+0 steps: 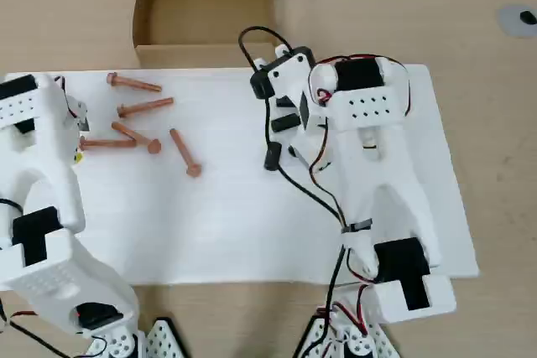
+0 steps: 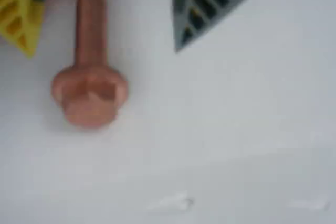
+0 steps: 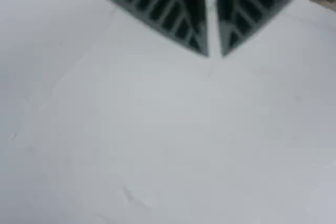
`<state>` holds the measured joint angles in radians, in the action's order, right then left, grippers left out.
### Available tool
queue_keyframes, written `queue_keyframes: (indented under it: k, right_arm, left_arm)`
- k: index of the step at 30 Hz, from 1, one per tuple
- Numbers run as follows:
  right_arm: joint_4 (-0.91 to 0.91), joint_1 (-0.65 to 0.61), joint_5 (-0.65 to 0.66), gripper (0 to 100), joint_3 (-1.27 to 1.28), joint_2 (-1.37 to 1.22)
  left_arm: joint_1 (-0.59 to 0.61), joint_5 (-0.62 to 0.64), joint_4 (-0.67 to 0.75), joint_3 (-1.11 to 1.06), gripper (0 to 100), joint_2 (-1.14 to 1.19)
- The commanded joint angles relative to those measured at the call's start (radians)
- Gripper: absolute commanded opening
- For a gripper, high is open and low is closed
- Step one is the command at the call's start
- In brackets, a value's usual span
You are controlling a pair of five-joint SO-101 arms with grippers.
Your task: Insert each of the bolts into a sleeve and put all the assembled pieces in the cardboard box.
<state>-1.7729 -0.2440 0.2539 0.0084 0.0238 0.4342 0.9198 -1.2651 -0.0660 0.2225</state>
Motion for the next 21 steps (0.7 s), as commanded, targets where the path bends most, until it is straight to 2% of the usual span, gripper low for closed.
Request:
queue_keyframes:
  k: [1,6,14,21]
  right_arm:
    - [-0.015,-0.013,0.008,0.9,-0.002,0.005]
    - [-0.015,-0.013,0.008,0.9,-0.004,0.005]
    - [-0.015,-0.013,0.008,0.9,-0.004,0.008]
    - [-0.015,-0.013,0.008,0.9,-0.004,0.01]
  left_arm:
    - [-0.011,-0.014,0.02,-0.006,19,-0.004]
    - [-0.014,-0.014,0.02,-0.006,19,0.007]
    - [-0.034,-0.018,0.011,0.081,19,0.171]
    - [-0.055,-0.06,0.011,0.124,19,0.219]
